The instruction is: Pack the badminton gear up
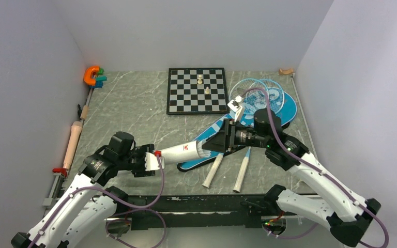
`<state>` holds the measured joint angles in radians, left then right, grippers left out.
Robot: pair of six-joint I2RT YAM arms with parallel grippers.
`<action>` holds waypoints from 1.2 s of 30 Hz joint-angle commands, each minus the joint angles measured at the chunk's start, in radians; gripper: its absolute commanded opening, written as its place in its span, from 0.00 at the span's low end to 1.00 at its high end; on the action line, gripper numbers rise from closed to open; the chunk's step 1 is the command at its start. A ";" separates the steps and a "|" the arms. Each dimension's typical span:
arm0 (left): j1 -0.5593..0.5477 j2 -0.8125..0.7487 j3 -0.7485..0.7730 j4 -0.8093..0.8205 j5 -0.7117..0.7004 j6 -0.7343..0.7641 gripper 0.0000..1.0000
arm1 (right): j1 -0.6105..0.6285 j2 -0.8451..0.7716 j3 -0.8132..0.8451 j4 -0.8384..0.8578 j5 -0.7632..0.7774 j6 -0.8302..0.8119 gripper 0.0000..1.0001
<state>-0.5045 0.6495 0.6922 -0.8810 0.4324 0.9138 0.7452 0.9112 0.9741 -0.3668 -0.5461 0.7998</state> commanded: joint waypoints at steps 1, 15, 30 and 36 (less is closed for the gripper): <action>0.004 -0.021 0.054 0.032 0.047 -0.013 0.52 | -0.038 -0.109 0.044 -0.084 0.063 -0.029 0.51; 0.005 -0.016 0.080 0.042 0.063 -0.040 0.52 | -0.053 -0.096 -0.023 -0.248 0.257 -0.101 0.69; 0.006 -0.008 0.084 0.053 0.068 -0.040 0.53 | -0.033 0.061 -0.066 -0.057 0.193 -0.052 0.66; 0.006 -0.008 0.083 0.056 0.075 -0.045 0.52 | 0.058 0.110 -0.043 -0.051 0.257 -0.042 0.65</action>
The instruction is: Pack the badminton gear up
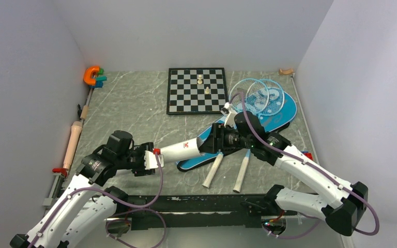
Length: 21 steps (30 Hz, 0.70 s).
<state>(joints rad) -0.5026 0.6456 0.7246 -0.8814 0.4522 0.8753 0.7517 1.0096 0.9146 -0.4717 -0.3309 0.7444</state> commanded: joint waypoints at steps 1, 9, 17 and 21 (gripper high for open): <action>0.004 -0.003 0.052 0.058 0.057 -0.008 0.53 | 0.063 0.020 0.018 0.062 0.048 0.017 0.65; 0.006 -0.005 0.055 0.063 0.063 -0.022 0.53 | 0.131 0.063 -0.006 0.158 0.065 0.067 0.66; 0.008 -0.011 0.044 0.062 0.063 -0.025 0.52 | 0.163 0.085 -0.034 0.312 0.051 0.154 0.70; 0.011 -0.025 0.029 0.048 0.059 -0.021 0.52 | 0.155 -0.007 -0.013 0.246 0.091 0.159 0.78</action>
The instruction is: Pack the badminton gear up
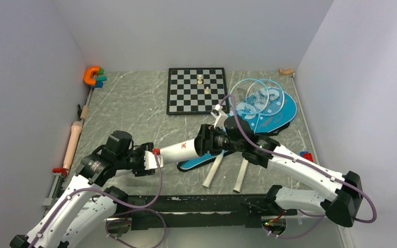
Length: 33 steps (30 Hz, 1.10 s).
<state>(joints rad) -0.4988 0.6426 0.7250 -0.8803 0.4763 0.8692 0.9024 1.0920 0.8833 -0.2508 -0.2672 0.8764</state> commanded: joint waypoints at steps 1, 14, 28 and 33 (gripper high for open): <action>0.008 -0.025 0.024 0.046 0.035 -0.016 0.52 | -0.002 -0.118 0.028 -0.009 0.042 0.020 0.80; 0.014 -0.104 -0.039 0.002 0.027 -0.014 0.52 | -0.081 -0.319 -0.073 -0.289 0.156 0.051 0.85; 0.015 -0.132 0.009 -0.027 0.043 -0.012 0.50 | 0.070 0.148 -0.100 -0.182 0.246 0.088 0.63; 0.016 -0.158 0.011 -0.053 0.047 -0.020 0.49 | 0.120 0.259 -0.096 -0.130 0.263 0.113 0.58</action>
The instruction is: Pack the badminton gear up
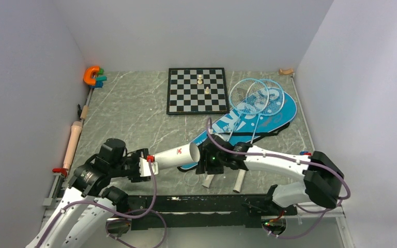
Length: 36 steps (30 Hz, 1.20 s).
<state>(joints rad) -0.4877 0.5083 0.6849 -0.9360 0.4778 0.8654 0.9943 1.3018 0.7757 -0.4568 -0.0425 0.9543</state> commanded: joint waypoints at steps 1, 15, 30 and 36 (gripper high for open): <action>0.006 -0.027 0.052 -0.006 0.045 -0.016 0.50 | 0.035 0.071 0.015 0.082 0.040 0.039 0.57; 0.005 -0.041 0.060 -0.016 0.050 -0.024 0.50 | 0.099 0.290 0.044 0.136 0.117 0.082 0.46; 0.005 -0.045 0.059 -0.019 0.056 -0.022 0.50 | 0.167 0.327 0.079 -0.069 0.274 0.126 0.24; 0.005 -0.048 0.063 -0.030 0.056 -0.020 0.50 | 0.216 0.368 0.096 -0.126 0.323 0.164 0.20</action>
<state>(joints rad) -0.4854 0.4725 0.6983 -1.0039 0.4900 0.8467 1.1740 1.6173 0.8791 -0.4553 0.2066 1.0962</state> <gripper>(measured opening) 0.639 0.221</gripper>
